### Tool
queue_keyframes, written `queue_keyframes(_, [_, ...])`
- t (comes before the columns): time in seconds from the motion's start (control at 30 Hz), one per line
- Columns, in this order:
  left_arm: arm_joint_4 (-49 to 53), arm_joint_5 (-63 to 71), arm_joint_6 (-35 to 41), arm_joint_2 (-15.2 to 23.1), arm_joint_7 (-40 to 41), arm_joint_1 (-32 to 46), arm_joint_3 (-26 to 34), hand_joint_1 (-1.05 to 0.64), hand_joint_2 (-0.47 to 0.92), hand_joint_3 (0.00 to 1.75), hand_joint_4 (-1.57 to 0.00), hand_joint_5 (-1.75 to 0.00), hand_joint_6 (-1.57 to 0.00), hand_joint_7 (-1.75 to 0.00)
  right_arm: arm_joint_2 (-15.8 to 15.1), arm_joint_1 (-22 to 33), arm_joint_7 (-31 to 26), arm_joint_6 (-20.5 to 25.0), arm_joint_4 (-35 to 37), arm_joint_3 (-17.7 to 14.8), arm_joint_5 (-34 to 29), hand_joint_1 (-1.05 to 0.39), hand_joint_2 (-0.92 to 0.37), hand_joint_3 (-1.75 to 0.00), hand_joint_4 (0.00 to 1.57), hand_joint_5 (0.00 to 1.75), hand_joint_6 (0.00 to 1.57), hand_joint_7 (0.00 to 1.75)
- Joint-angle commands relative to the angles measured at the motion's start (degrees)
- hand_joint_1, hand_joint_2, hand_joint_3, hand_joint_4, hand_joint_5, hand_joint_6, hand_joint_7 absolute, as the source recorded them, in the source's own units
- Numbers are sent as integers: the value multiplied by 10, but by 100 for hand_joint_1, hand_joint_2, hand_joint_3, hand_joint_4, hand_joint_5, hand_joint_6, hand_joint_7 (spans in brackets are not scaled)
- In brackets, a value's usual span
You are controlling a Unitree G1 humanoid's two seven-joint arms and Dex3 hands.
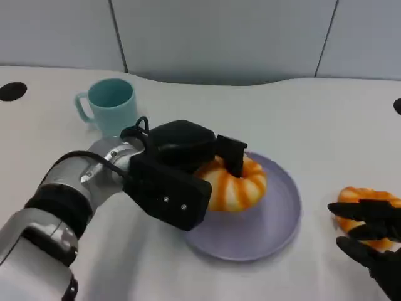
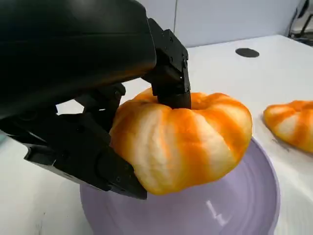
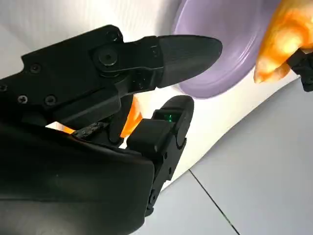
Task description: Grasp the bread from the table and place it into the plate.
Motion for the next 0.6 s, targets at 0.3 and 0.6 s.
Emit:
queue_keyframes(0.3, [8, 24, -40, 25, -73, -64, -29, -66, 83, 0, -2, -49, -36, -4, 0, 3, 3, 35, -25, 3, 0, -30, -92, -34, 69, 52, 81, 0])
queue_keyframes(0.6, [-9, 13, -34, 32, -130, -78, -25, -86, 85, 0, 0, -5, -20, -1, -2, 0, 0, 16, -10, 0, 7, -28, -92, -33, 69, 52, 82, 1])
